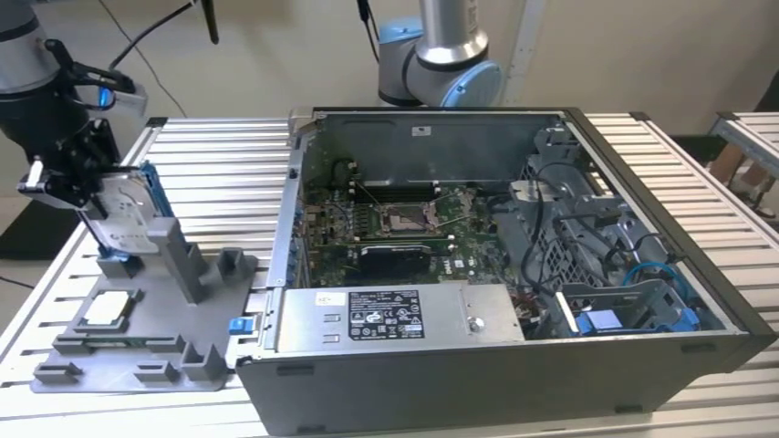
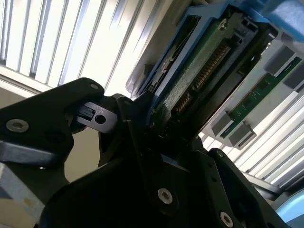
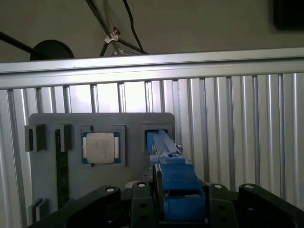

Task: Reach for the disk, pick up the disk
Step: 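Pick up the disk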

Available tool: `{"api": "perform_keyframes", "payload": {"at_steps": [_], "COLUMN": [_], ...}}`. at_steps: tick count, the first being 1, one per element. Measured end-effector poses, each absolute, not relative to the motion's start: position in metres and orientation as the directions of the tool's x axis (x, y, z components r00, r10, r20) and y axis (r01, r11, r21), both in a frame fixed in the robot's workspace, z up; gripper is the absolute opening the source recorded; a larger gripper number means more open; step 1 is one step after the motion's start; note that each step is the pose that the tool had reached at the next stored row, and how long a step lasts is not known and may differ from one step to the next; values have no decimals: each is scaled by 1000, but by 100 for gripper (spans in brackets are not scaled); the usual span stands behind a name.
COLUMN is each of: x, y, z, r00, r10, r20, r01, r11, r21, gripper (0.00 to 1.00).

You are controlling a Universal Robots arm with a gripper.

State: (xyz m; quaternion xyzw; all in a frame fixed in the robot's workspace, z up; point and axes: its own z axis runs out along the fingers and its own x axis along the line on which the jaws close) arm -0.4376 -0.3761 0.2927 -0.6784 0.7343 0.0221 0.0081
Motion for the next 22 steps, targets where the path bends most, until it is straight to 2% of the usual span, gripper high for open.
{"api": "perform_keyframes", "payload": {"at_steps": [22], "x": [-438], "y": [-376], "z": [329], "r00": [-79], "r10": [-996], "r20": [-42], "r01": [-997], "r11": [78], "r21": [21], "gripper": [0]}}
